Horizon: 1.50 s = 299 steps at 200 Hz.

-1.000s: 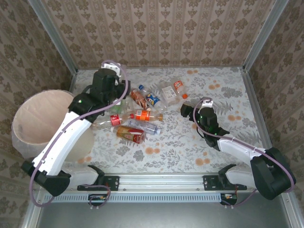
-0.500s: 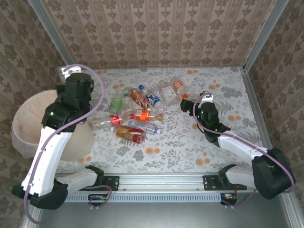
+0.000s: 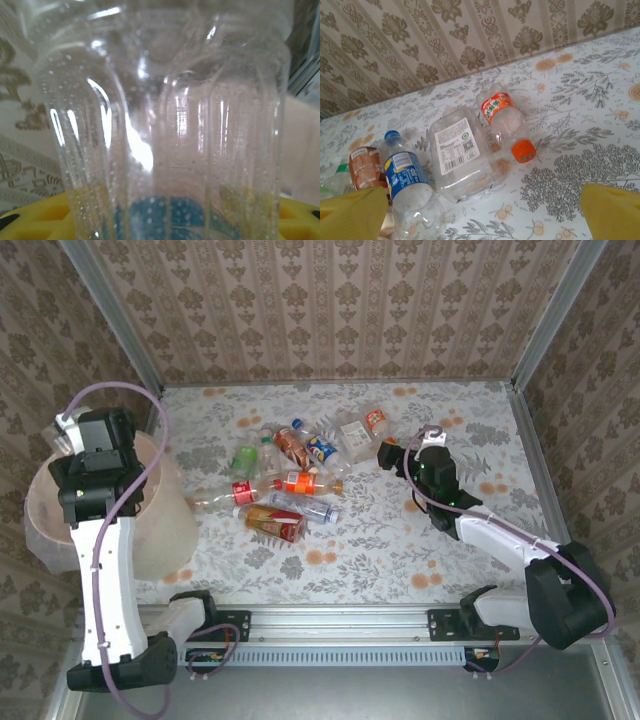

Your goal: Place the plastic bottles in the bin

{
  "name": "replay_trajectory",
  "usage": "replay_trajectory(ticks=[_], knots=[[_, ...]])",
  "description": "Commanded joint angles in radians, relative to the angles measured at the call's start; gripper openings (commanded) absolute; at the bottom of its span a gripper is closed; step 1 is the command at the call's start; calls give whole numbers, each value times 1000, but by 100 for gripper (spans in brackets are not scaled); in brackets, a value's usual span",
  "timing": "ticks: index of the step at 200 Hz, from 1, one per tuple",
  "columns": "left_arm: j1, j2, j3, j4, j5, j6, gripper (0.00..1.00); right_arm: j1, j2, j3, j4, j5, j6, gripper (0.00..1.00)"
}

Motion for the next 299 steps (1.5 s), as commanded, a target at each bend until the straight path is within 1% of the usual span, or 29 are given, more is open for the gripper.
replay_trajectory(ticks=[1,24,45,55,68,83,98,113,124,158,179,204,226,252,271,299], knots=[[87,-30,-39,-10,102,-10,47,-16,11,46,-22,-32,10,100],[200,-32,-79,21,185,-25,47,-25,24,75,-35,-57,-2,100],[288,-29,-99,26,220,-61,49,-30,37,97,-41,-75,-13,100],[322,-27,-114,30,252,-80,51,-31,40,103,-43,-80,-16,100],[351,-38,-145,45,286,-99,50,-31,43,106,-44,-87,-17,100],[364,-56,-185,63,271,-121,51,-33,40,103,-46,-89,-17,100],[387,-62,-213,72,248,-141,55,-33,36,96,-46,-89,-17,100],[426,-59,-238,70,255,-160,60,-35,33,91,-48,-88,-18,100],[446,-60,-250,71,257,-174,61,-35,33,90,-51,-87,-18,100],[457,-58,-245,69,259,-197,76,-36,34,91,-58,-86,-12,100],[457,-56,-236,65,271,-196,80,-36,36,91,-61,-86,-5,100],[457,-58,-223,64,296,-192,81,-36,36,91,-64,-88,0,100],[457,-64,-207,65,355,-191,81,-36,37,92,-68,-89,3,100],[454,-82,-180,74,481,-198,80,-36,35,89,-74,-106,9,100],[452,-104,-167,93,571,-205,80,-36,35,78,-60,-143,15,100],[439,-138,-145,114,644,-211,80,-34,44,71,-59,-218,2,100]])
